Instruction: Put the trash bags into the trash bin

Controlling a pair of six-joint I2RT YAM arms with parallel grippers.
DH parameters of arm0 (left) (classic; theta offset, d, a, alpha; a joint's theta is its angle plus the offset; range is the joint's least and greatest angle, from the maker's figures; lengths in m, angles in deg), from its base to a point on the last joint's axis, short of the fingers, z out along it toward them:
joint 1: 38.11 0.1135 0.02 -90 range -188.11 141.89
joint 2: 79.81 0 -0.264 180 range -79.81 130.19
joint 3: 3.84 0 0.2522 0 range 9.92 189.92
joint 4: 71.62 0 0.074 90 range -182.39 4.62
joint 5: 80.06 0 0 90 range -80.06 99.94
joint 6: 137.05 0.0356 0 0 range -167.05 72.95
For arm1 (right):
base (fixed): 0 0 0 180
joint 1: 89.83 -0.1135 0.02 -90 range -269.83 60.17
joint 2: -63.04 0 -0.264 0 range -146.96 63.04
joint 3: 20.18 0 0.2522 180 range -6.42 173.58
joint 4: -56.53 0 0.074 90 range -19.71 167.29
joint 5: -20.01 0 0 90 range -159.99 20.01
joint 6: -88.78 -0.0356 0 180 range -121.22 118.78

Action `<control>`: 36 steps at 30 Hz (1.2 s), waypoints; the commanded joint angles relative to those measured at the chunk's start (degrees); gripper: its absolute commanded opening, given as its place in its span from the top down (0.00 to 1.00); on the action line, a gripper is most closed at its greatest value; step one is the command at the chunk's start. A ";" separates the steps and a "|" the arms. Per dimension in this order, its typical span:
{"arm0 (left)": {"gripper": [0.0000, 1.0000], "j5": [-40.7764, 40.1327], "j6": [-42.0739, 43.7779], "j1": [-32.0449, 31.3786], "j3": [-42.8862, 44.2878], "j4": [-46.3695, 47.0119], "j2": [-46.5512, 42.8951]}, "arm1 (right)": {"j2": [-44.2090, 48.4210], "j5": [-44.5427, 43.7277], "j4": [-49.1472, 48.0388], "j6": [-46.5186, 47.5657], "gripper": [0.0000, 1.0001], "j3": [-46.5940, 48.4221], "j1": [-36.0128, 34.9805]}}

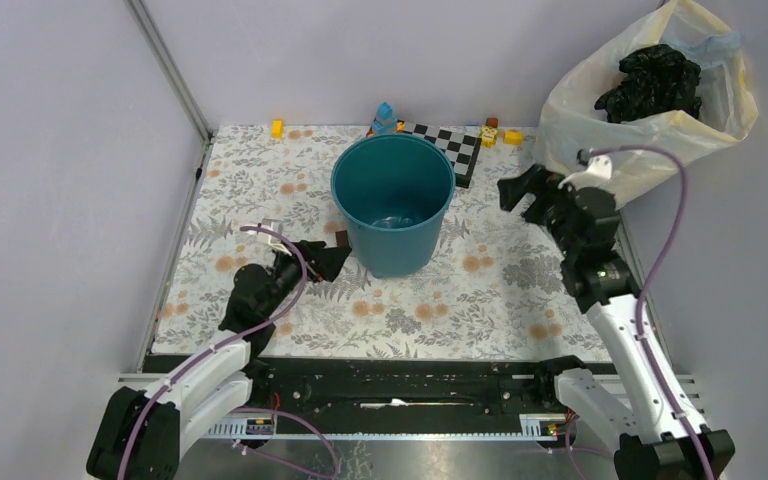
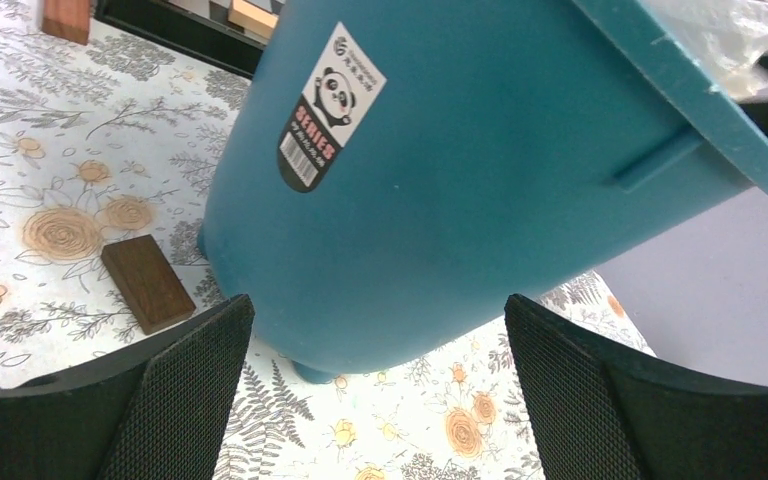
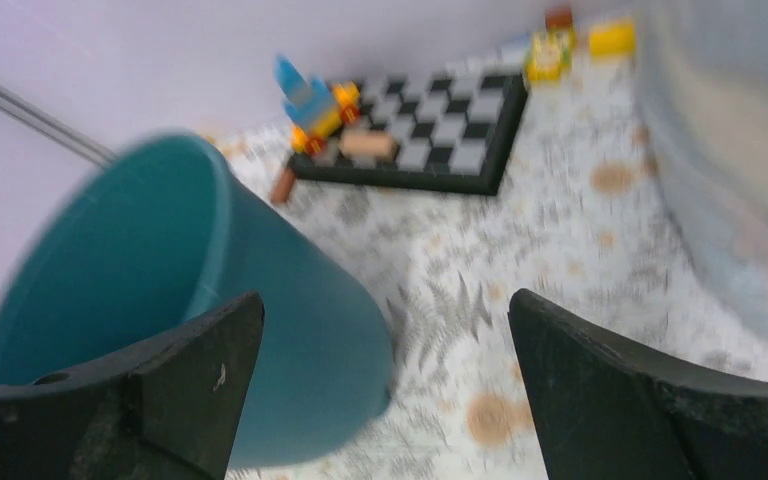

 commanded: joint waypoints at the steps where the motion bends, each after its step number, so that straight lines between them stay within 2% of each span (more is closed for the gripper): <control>1: 0.03 2.36 1.52 -0.57 -0.08 4.58 -1.69 | -1.49 -3.21 11.30 4.55 0.00 14.01 0.08; 5: 0.03 2.09 1.71 -0.71 -0.40 4.54 -2.51 | -5.89 -9.73 15.95 7.08 0.01 26.10 0.09; 9: 0.01 3.72 1.30 -1.85 -0.04 5.29 -1.31 | -14.34 -21.19 22.15 9.76 0.01 39.31 0.08; 11: 0.01 5.73 1.19 -3.72 0.69 5.74 0.47 | -18.90 -25.71 25.83 11.19 0.01 45.90 0.09; 13: 0.01 4.46 -0.83 -6.62 0.64 5.80 1.36 | -23.12 -30.20 27.95 12.53 0.01 51.74 0.08; 16: 0.02 -1.98 -5.05 -12.45 -0.71 5.19 0.66 | -28.81 -36.33 29.48 13.88 0.05 58.82 0.21; 18: 0.02 -7.03 -7.59 -17.12 -1.69 4.94 -0.07 | -32.45 -37.95 30.55 14.21 0.12 63.07 0.97; 19: 0.02 -9.78 -8.43 -19.81 -1.93 4.80 -0.38 | -34.77 -38.04 31.82 14.19 0.12 65.88 1.63; 24: 0.01 -23.78 -11.78 -32.12 -1.43 4.84 1.77 | -46.16 -40.86 40.58 12.86 0.02 81.14 4.32; 26: 0.01 -27.36 -14.09 -36.06 -1.09 7.96 5.76 | -48.28 -41.17 40.85 12.45 0.02 82.72 5.72; 30: 0.01 -33.06 -16.01 -43.92 2.27 18.39 21.13 | -50.70 -39.99 37.83 11.49 0.05 81.57 8.48; 36: 0.01 -33.97 -19.50 -46.15 11.12 37.32 43.71 | -58.22 -39.50 35.96 11.74 0.10 85.97 10.72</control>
